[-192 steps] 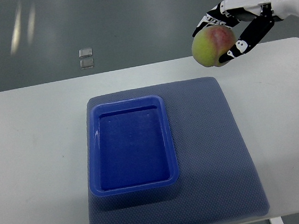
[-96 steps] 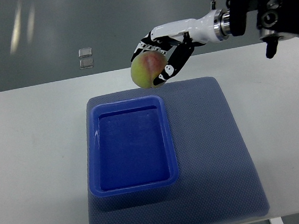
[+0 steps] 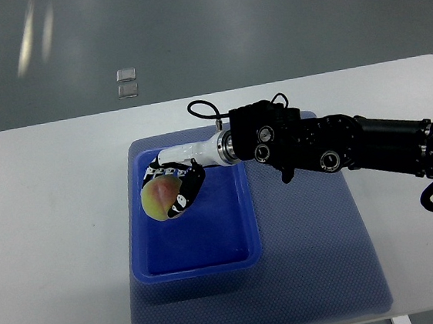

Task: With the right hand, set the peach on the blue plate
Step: 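Open the right hand, release the peach, and raise the hand away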

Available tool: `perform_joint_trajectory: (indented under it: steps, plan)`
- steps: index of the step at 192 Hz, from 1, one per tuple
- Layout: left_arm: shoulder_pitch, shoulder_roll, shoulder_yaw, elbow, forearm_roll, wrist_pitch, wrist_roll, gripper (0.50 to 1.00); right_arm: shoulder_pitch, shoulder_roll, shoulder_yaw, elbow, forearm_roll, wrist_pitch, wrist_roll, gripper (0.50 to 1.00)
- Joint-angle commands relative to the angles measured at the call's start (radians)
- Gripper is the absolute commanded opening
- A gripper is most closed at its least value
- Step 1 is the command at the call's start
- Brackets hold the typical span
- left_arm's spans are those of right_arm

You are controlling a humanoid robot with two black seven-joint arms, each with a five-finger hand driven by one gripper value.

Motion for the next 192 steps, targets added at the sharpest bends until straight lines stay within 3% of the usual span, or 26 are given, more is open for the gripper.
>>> perform_joint_trajectory:
  steps: [1,24,31,33,34,35,36,37,38,39,40,41,42,46,101,108,130,131,144,169,192]
  plan:
    - [0.0,0.0,0.0,0.0,0.002,0.0,0.0,1.0,-0.029,0.004,-0.001,-0.023,-0.01,-0.001,0.0,0.507]
    - [0.0,0.0,0.001,0.0,0.0,0.0,0.0,1.0,-0.054,0.004,-0.001,-0.045,-0.043,-0.014,0.002,0.545]
    - [0.0,0.0,0.001,0.0,0.002,0.0,0.0,1.0,-0.058,0.004,-0.001,-0.045,-0.05,-0.02,0.0,0.584]
    - [0.0,0.0,0.001,0.0,0.0,0.0,0.0,1.0,-0.058,0.004,0.0,-0.045,-0.052,-0.021,0.0,0.609]
    - [0.0,0.0,0.001,0.0,0.002,0.0,0.0,1.0,-0.058,0.004,0.0,-0.045,-0.052,-0.023,0.0,0.647]
    - [0.0,0.0,0.001,0.0,0.002,0.0,0.0,1.0,-0.058,0.004,0.0,-0.045,-0.052,-0.023,0.0,0.648]
    - [0.0,0.0,0.001,0.0,0.0,0.0,0.0,1.0,-0.058,0.004,0.0,-0.045,-0.05,-0.023,0.0,0.698]
    - [0.0,0.0,0.001,0.0,0.0,0.0,0.0,1.0,-0.058,0.004,0.0,-0.045,-0.05,-0.023,0.0,0.699]
    - [0.0,0.0,0.0,0.0,0.0,0.0,0.0,1.0,-0.058,0.004,0.0,-0.045,-0.05,-0.024,0.002,0.765]
    - [0.0,0.0,0.0,0.0,0.0,0.0,0.0,1.0,-0.058,0.004,0.0,-0.045,-0.05,-0.024,0.002,0.766]
    - [0.0,0.0,0.001,0.0,0.002,0.0,0.0,1.0,-0.058,0.004,0.002,-0.045,-0.05,-0.024,0.0,0.831]
    - [0.0,0.0,0.001,0.0,0.002,0.0,0.0,1.0,-0.058,0.004,0.002,-0.045,-0.05,-0.024,0.0,0.832]
    - [0.0,0.0,0.0,0.0,0.0,0.0,0.0,1.0,-0.058,0.004,0.002,-0.045,-0.049,-0.024,0.002,0.88]
    - [0.0,0.0,0.001,0.0,0.002,0.0,0.0,1.0,-0.057,0.004,0.005,-0.045,-0.047,-0.023,0.002,0.919]
    - [0.0,0.0,0.001,0.001,0.002,0.0,0.0,1.0,0.009,-0.009,0.046,-0.008,-0.024,-0.004,-0.001,0.93]
    - [0.0,0.0,0.001,0.001,0.0,0.0,0.0,1.0,0.04,-0.078,0.098,0.024,0.005,0.008,-0.001,0.93]
    - [0.0,0.0,0.001,0.001,0.002,0.0,0.0,1.0,0.065,-0.138,0.143,0.037,0.046,0.02,0.0,0.93]
    - [0.0,0.0,0.001,0.001,0.002,0.0,0.0,1.0,0.069,-0.179,0.188,0.04,0.083,0.025,0.0,0.93]
    - [0.0,0.0,0.001,0.0,0.002,0.0,0.0,1.0,0.057,-0.239,0.278,0.041,0.132,0.025,0.013,0.932]
    - [0.0,0.0,0.001,-0.002,0.003,0.0,0.0,1.0,-0.112,-0.28,0.566,0.04,0.273,0.019,0.042,0.93]
    - [0.0,0.0,0.001,-0.003,0.005,0.0,0.0,1.0,-0.297,-0.234,0.877,0.033,0.401,0.013,0.078,0.93]
